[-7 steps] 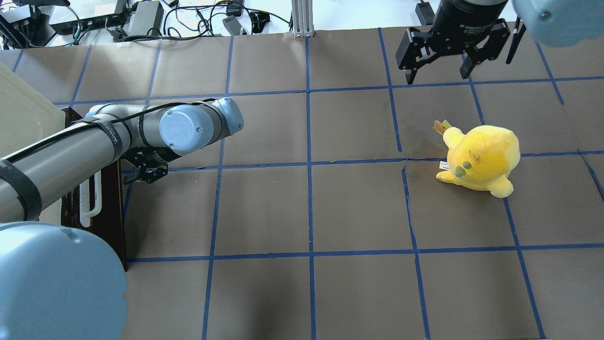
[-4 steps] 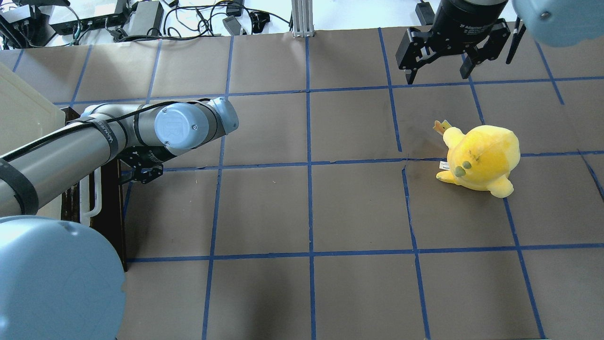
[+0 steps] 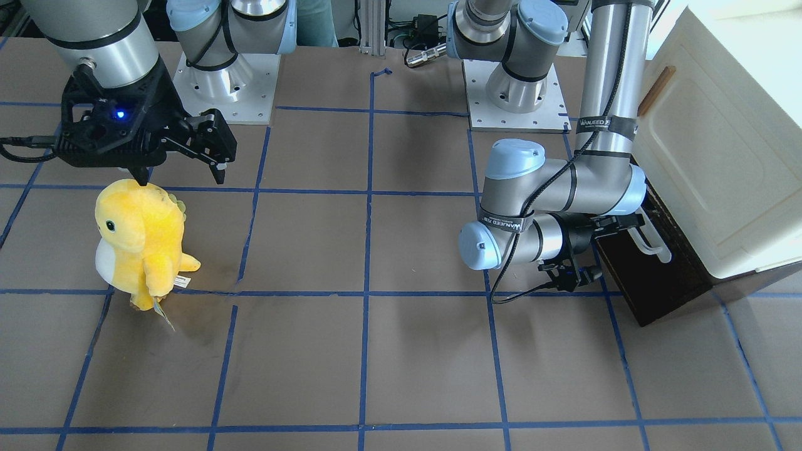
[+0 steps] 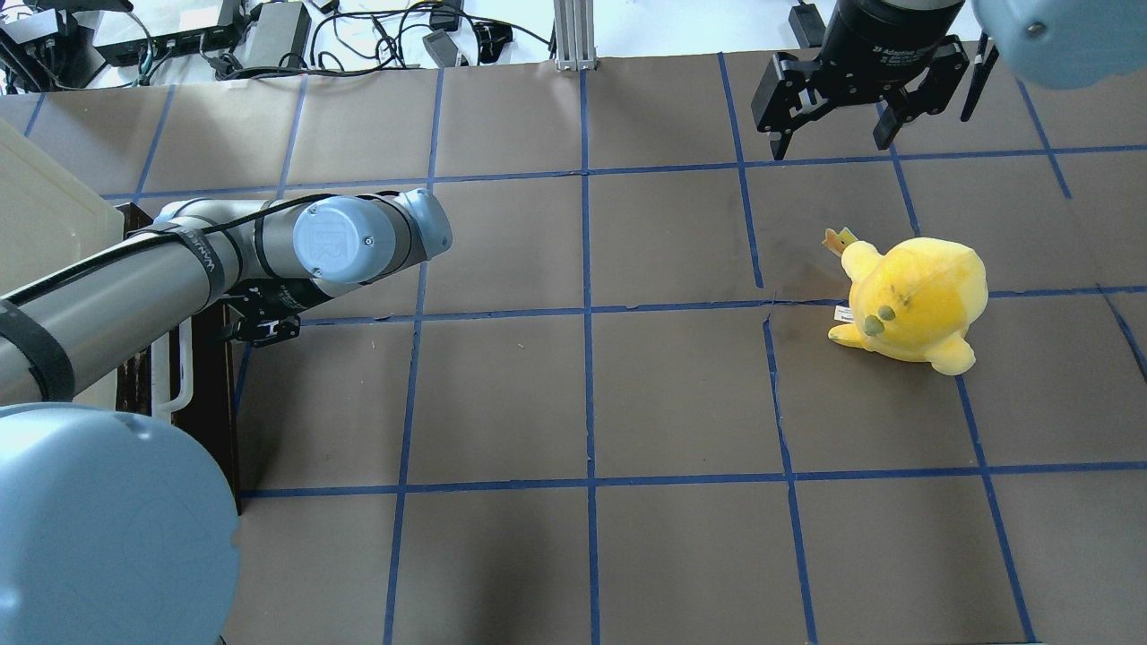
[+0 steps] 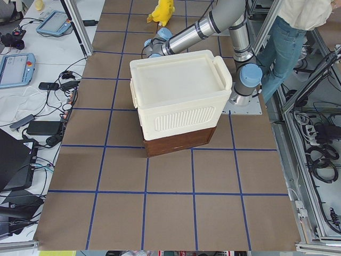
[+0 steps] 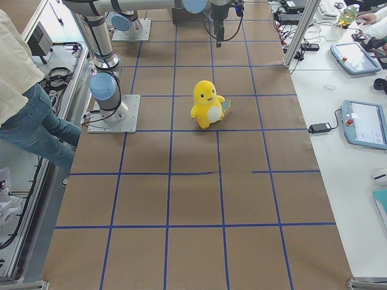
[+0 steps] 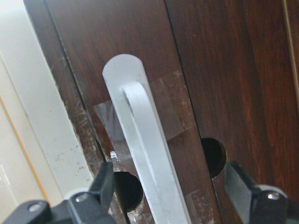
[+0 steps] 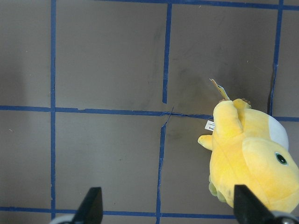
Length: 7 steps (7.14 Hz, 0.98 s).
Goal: Pull drawer sideways
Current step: 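Close the left gripper around the white bar handle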
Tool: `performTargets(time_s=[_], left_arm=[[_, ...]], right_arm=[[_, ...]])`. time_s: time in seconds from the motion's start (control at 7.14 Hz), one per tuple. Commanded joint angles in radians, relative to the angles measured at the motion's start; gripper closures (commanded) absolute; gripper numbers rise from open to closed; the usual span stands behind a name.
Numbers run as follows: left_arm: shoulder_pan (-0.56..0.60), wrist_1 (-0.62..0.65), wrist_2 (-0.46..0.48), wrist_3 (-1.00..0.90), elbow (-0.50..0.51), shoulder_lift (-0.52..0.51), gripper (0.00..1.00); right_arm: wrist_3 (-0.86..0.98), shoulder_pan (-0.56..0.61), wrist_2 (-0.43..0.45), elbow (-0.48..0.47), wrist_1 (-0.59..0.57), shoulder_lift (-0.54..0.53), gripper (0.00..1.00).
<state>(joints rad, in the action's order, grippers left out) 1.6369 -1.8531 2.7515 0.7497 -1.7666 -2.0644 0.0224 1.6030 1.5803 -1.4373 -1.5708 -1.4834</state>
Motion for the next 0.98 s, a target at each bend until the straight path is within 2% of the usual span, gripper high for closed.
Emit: performTargets(time_s=[0.0, 0.28, 0.42, 0.84], left_arm=[[0.0, -0.003, -0.003, 0.037, -0.001, 0.004, 0.46], [0.0, -0.008, -0.003, 0.128, -0.004, 0.01, 0.48], [0.0, -0.026, -0.001, 0.128, 0.001, 0.012, 0.55], [0.001, -0.04, -0.006, 0.129, -0.004, 0.006, 0.61]], right_arm=[[-0.001, 0.0, 0.0, 0.0, 0.0, 0.0, 0.0], [-0.001, 0.0, 0.0, 0.0, 0.0, 0.0, 0.0], [-0.001, 0.0, 0.001, 0.0, 0.0, 0.0, 0.0], [-0.001, 0.0, 0.0, 0.0, 0.0, 0.0, 0.0]])
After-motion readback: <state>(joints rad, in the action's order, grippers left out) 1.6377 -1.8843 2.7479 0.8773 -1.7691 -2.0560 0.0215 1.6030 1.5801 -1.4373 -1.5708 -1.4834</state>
